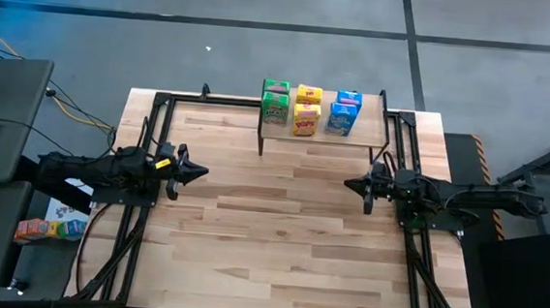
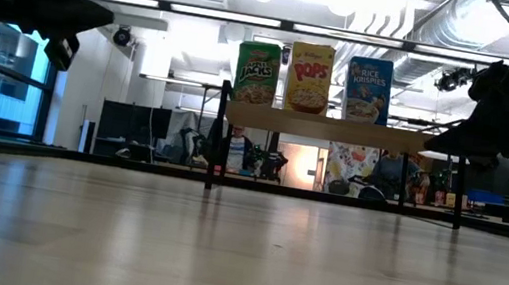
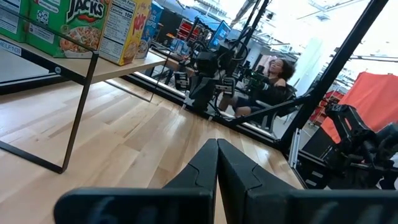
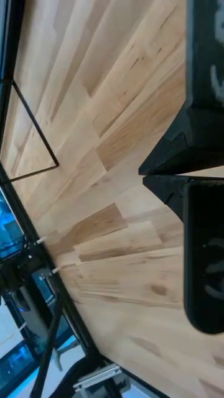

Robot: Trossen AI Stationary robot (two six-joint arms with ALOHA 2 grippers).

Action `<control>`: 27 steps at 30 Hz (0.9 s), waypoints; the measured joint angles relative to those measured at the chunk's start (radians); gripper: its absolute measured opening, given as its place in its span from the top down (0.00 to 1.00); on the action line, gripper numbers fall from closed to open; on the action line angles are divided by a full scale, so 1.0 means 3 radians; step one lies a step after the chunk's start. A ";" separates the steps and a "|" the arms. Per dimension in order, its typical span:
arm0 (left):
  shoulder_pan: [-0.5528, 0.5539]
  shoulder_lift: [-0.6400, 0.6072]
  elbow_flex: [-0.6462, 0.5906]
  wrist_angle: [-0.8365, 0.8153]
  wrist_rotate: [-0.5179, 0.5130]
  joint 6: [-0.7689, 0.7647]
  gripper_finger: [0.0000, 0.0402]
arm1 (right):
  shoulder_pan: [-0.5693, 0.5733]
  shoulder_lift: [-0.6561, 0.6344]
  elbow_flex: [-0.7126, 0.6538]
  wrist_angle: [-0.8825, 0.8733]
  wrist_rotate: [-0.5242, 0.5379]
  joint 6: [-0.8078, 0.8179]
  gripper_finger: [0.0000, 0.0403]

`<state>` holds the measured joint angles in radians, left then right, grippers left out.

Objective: Stack cereal on shelf
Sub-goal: Return to Home Position

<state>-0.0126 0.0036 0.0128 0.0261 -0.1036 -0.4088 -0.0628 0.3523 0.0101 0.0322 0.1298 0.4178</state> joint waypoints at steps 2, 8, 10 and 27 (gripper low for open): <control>-0.0001 0.0000 0.0000 0.0000 0.0000 0.0000 1.00 | 0.0000 0.0000 0.0001 -0.0001 -0.0004 0.0035 1.00; -0.0001 0.0000 0.0000 -0.0001 0.0000 0.0000 1.00 | 0.0011 -0.0060 0.0001 -0.0014 -0.0009 -0.0021 1.00; -0.0001 0.0000 0.0000 -0.0001 0.0000 0.0000 1.00 | 0.0030 -0.0249 0.0001 -0.0013 -0.0025 -0.0023 1.00; -0.0007 0.0000 -0.0001 -0.0003 0.0011 0.0000 1.00 | 0.0079 -0.1175 0.0000 0.0298 -0.0087 -0.0024 1.00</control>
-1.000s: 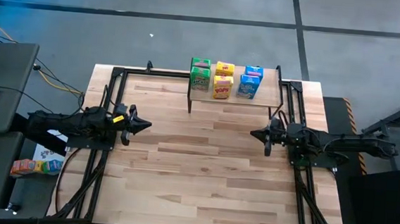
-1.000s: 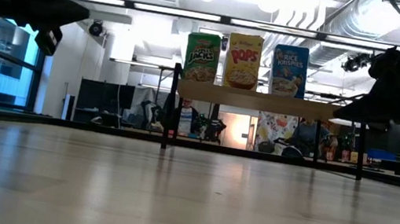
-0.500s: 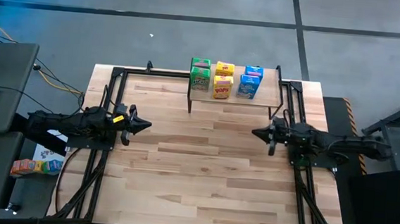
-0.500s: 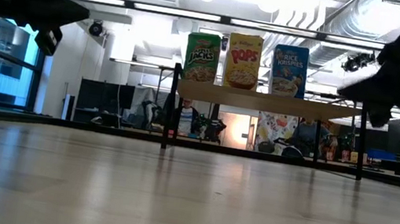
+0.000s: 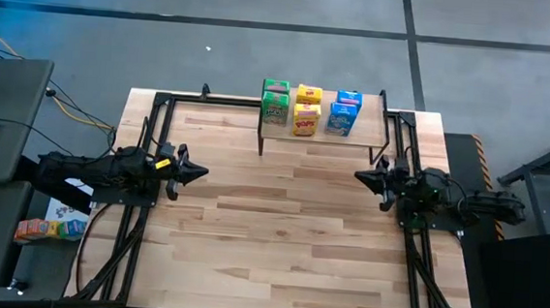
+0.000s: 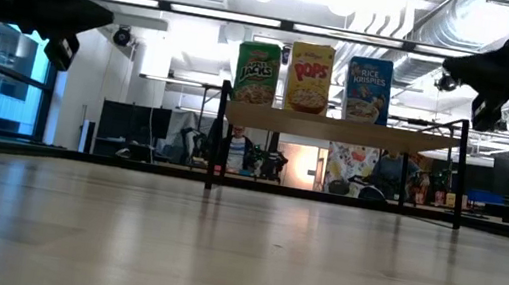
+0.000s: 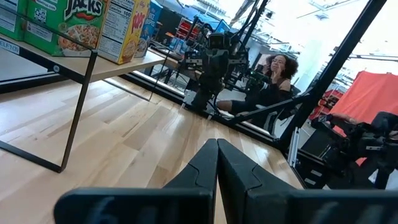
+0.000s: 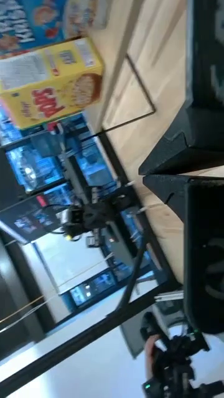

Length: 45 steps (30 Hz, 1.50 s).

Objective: Stack cereal on shelf
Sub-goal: Return to Home Position

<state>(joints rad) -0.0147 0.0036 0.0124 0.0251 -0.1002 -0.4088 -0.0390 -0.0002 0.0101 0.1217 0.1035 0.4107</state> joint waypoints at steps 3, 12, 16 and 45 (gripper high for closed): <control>-0.0001 -0.0001 0.0000 0.0002 0.0000 0.0000 1.00 | -0.0001 0.0024 -0.0001 -0.0051 -0.0002 0.0000 1.00; 0.0000 -0.0001 0.0000 -0.0004 0.0003 0.0000 1.00 | 0.0000 0.0048 -0.0001 -0.0236 0.0001 0.0000 1.00; 0.0004 0.0006 0.0000 -0.0004 0.0005 0.0000 1.00 | 0.0000 0.0048 -0.0001 -0.0294 -0.0002 0.0001 1.00; 0.0003 0.0012 0.0000 -0.0007 0.0004 0.0000 1.00 | 0.0000 0.0048 -0.0005 -0.0295 -0.0020 0.0000 1.00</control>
